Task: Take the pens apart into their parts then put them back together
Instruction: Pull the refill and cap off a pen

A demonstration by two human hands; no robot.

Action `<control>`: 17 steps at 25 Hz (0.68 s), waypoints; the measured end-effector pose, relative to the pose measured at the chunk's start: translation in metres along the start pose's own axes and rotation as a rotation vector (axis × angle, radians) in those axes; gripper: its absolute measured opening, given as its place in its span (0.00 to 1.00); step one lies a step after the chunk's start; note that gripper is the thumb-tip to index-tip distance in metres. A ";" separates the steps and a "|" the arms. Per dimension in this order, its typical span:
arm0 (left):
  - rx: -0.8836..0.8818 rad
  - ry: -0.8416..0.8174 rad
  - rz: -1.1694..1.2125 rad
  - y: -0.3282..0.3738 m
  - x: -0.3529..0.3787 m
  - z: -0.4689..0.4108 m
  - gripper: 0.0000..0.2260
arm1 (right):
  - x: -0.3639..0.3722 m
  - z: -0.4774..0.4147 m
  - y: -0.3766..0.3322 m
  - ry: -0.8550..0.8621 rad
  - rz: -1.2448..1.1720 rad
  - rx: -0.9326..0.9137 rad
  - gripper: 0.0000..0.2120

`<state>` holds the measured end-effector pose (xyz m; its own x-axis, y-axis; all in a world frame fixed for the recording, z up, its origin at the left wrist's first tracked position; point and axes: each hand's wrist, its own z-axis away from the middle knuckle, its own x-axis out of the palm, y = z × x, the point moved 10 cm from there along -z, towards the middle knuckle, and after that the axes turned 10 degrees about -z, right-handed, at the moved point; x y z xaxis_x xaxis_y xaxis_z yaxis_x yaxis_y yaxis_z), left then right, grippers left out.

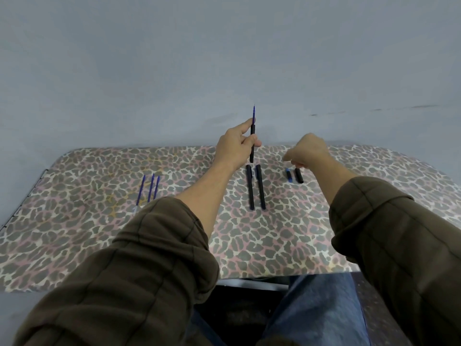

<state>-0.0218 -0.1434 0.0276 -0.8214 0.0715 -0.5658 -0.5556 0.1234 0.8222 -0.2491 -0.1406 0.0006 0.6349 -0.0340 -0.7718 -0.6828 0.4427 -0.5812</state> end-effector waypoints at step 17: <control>0.164 0.084 -0.021 0.093 -0.029 0.029 0.20 | -0.102 0.092 -0.121 0.015 -0.520 -0.312 0.05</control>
<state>-0.0462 -0.1056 0.1186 -0.8213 -0.0146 -0.5703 -0.5502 0.2845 0.7850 -0.1976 -0.1080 0.1735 0.9103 -0.1892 -0.3682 -0.3591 0.0815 -0.9297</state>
